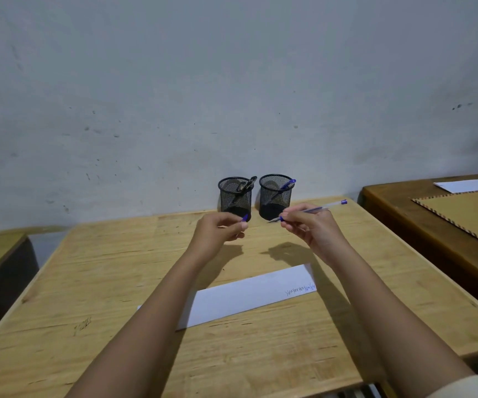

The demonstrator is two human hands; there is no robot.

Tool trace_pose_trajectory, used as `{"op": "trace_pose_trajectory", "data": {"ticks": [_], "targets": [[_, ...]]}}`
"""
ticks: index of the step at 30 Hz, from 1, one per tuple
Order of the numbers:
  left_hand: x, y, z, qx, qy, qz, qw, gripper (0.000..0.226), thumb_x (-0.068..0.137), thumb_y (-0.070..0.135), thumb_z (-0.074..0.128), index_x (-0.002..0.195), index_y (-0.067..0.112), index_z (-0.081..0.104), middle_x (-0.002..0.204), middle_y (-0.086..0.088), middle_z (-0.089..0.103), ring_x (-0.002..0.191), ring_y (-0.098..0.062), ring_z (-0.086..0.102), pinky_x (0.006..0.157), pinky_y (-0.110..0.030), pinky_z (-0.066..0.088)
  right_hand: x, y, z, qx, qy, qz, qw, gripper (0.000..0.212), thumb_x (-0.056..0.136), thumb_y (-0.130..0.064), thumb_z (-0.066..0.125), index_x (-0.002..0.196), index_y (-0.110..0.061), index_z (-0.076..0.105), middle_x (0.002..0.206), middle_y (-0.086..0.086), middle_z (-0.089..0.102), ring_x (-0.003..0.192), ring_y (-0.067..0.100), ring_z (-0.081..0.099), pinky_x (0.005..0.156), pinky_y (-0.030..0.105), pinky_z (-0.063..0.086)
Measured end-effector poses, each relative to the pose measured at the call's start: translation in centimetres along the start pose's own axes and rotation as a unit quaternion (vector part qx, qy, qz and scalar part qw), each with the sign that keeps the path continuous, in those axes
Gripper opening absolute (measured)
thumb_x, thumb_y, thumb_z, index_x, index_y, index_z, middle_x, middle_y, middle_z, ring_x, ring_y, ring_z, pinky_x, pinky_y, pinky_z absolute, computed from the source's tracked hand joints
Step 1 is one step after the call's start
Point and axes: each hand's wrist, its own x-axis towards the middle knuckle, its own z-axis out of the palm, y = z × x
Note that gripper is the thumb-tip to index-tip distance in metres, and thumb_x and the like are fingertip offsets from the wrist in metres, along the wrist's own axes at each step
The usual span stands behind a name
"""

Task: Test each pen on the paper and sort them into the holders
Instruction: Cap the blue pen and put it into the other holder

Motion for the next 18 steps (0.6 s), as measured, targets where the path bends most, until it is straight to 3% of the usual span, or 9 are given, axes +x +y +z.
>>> {"op": "trace_pose_trajectory", "data": {"ticks": [7, 18], "targets": [[-0.7, 1.1, 0.6, -0.038, -0.014, 0.023, 0.999, 0.012, 0.074, 0.007, 0.075, 0.084, 0.003, 0.070, 0.064, -0.003, 0.063, 0.053, -0.003, 0.058, 0.057, -0.012, 0.047, -0.5, -0.4, 1.3, 0.002, -0.020, -0.019, 1.000, 0.011, 0.079, 0.007, 0.063, 0.073, -0.003, 0.064, 0.063, 0.006, 0.067, 0.056, 0.012, 0.065, 0.055, 0.015, 0.052], [-1.7, 2.3, 1.5, -0.107, -0.030, 0.050, 0.993, 0.019, 0.070, 0.000, 0.077, 0.087, -0.002, 0.070, 0.074, -0.004, 0.065, 0.061, -0.002, 0.056, 0.063, -0.011, 0.046, -1.7, -0.2, 1.7, 0.013, -0.033, -0.009, 0.999, 0.013, 0.076, 0.008, 0.065, 0.075, -0.005, 0.062, 0.063, 0.006, 0.067, 0.055, 0.010, 0.065, 0.056, 0.014, 0.052]]}}
